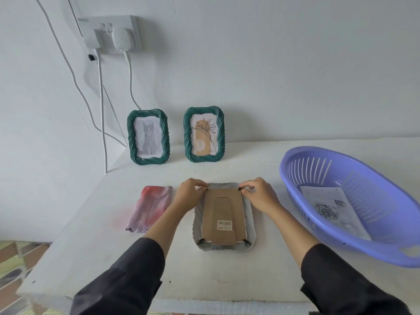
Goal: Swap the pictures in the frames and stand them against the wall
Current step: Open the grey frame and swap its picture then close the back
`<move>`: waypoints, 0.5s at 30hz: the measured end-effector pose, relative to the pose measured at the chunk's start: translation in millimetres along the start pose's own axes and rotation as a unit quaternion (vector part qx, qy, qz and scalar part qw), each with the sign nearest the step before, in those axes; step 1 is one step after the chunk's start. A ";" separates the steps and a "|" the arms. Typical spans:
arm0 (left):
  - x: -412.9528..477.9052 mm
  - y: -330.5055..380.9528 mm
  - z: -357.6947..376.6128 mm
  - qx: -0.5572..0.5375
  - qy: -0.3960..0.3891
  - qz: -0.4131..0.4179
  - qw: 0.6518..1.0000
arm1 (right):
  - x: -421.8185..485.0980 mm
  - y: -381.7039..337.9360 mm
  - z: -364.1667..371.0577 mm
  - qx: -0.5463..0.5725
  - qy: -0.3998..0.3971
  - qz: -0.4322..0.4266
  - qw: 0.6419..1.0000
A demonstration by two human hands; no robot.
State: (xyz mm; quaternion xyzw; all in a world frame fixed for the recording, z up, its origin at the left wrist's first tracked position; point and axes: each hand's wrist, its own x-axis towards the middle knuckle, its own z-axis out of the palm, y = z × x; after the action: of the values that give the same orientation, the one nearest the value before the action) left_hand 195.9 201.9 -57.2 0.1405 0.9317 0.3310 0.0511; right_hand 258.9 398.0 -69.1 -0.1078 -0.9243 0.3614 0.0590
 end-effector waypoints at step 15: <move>26.9 -13.9 3.5 -0.035 -0.007 0.012 0.999 | 19.0 -9.5 2.8 -0.082 0.015 -0.015 0.996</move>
State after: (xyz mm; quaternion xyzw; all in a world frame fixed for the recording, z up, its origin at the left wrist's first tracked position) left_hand 167.7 201.7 -68.7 0.1521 0.9172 0.3636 0.0581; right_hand 238.5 394.0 -64.2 -0.1040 -0.9514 0.2814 0.0694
